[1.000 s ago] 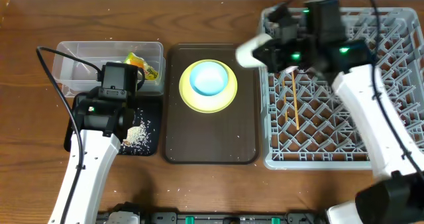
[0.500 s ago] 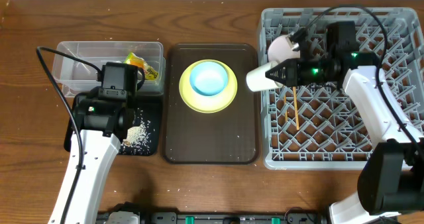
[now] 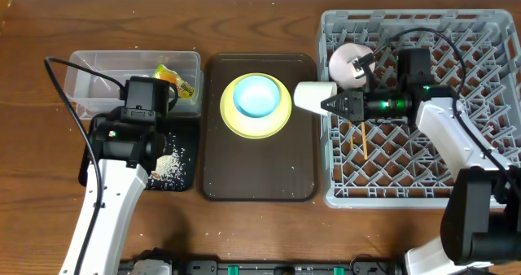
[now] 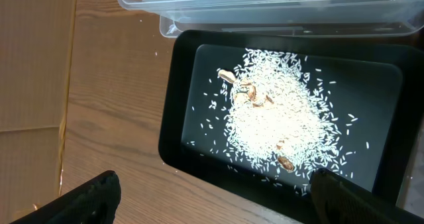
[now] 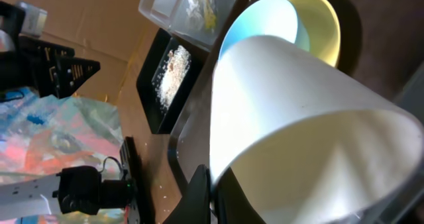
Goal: Sort waste into correct bins and load items into the dishwasher rack
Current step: 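Place the white cup upside down in the grey rack and release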
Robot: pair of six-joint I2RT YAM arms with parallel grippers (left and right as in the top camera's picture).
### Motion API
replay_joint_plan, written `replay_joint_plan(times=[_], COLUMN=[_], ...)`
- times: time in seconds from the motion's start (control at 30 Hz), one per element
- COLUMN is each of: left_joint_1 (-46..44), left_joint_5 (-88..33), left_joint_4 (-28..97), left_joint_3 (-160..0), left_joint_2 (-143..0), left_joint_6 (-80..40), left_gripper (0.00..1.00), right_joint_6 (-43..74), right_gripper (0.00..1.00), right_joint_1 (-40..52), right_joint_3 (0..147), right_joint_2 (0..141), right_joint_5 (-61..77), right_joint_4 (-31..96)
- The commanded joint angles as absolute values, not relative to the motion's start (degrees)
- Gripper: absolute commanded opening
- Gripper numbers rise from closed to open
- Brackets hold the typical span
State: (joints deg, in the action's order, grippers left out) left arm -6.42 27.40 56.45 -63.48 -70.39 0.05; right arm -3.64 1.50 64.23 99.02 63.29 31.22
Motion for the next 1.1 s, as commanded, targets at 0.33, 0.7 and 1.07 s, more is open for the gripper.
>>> replay_joint_plan(times=[0.33,0.7,1.07], left_joint_1=[-6.17,-6.17,-6.17], left_joint_5=[28.12,28.12,28.12], left_joint_4=[56.53,56.55,56.55], left_joint_3=[-64.01,-64.01,-64.01], left_joint_2=[-70.46,-70.46,-70.46], left_joint_6=[0.4,0.4,0.4], left_gripper=[0.94,0.94,0.94], right_joint_6=[-10.68,-11.86,-9.8], right_gripper=[0.01,0.02,0.14], right_joint_1=[-4.23,-5.02,-5.23], right_joint_3=[62.06,62.13,65.67], right_joint_2=[99.74,99.74,93.56], right_joint_5=[53.71,45.67,36.97], right_joint_4=[39.79,41.87,44.95])
